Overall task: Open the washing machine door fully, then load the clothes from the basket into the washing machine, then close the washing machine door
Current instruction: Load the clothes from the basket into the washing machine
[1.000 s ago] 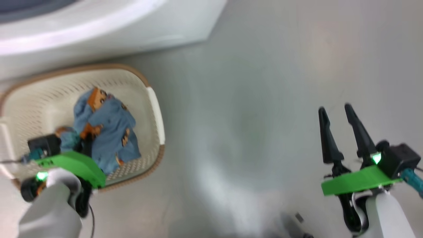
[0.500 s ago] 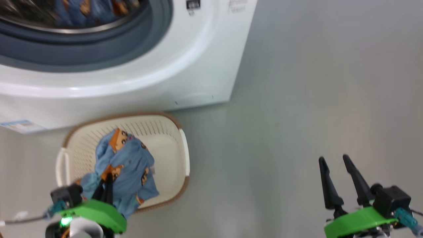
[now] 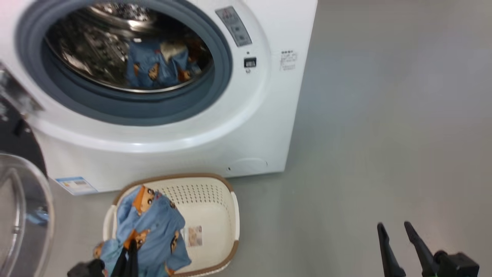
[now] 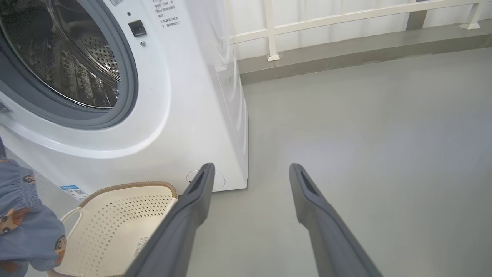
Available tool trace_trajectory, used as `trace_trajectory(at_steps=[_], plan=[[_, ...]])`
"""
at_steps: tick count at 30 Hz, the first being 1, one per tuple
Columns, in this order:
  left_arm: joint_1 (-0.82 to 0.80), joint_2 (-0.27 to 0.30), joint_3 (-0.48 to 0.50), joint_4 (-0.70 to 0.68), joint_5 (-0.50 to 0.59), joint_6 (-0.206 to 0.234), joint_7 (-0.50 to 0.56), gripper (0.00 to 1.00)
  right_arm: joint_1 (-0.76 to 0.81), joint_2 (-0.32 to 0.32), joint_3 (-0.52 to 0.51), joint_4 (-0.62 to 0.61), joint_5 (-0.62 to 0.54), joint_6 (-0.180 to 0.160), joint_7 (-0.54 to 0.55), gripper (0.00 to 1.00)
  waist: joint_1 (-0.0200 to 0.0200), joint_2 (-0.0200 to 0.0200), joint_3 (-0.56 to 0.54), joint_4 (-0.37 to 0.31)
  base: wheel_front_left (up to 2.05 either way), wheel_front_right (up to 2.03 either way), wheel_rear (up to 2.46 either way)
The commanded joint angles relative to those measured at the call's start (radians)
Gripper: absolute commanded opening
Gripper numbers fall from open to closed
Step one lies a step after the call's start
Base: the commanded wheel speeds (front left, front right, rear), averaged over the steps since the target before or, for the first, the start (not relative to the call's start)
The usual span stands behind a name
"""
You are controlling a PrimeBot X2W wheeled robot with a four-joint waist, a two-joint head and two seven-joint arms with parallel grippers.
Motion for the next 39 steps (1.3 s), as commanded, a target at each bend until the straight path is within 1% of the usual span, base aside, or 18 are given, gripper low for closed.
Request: trace_trajectory(at_steps=[1, 5, 8, 19, 22, 31, 39], plan=[[0.011, 0.006, 0.041, -0.032, 0.016, 0.008, -0.012, 0.00, 0.011, -0.010, 0.022, -0.017, -0.017, 0.002, -0.005, 1.00, 0.0000, 0.0000, -0.087, 0.039, 0.00, 0.00, 0.00], [0.063, -0.005, 0.056, -0.066, 0.041, 0.017, -0.012, 0.00, 0.045, -0.010, 0.019, -0.016, -0.012, 0.002, -0.005, 1.00, 0.0000, 0.0000, -0.135, 0.055, 0.00, 0.00, 0.00], [0.087, -0.009, 0.060, -0.088, 0.055, 0.018, -0.012, 0.00, 0.057, -0.010, 0.023, -0.017, -0.010, 0.002, -0.005, 1.00, 0.0000, 0.0000, -0.153, 0.065, 0.00, 0.00, 0.00], [0.171, -0.019, 0.088, -0.202, 0.120, 0.051, -0.012, 0.00, 0.096, -0.010, 0.025, -0.011, 0.005, 0.002, -0.005, 1.00, 0.0000, 0.0000, -0.234, 0.086, 0.00, 0.00, 0.00], [0.182, -0.018, 0.087, -0.212, 0.129, 0.054, -0.012, 0.00, 0.104, -0.010, 0.023, -0.011, 0.004, 0.002, -0.005, 1.00, 0.0000, 0.0000, -0.248, 0.088, 0.00, 0.00, 0.00], [0.204, -0.016, 0.094, -0.225, 0.131, 0.061, -0.012, 0.00, 0.110, -0.010, 0.030, -0.009, 0.003, 0.002, -0.005, 1.00, 0.0000, 0.0000, -0.266, 0.079, 0.00, 0.00, 0.00], [0.210, -0.020, 0.095, -0.237, 0.127, 0.062, -0.012, 0.00, 0.105, -0.010, 0.036, -0.013, 0.006, 0.002, -0.005, 1.00, 0.0000, 0.0000, -0.258, 0.067, 0.00, 0.00, 0.00]])
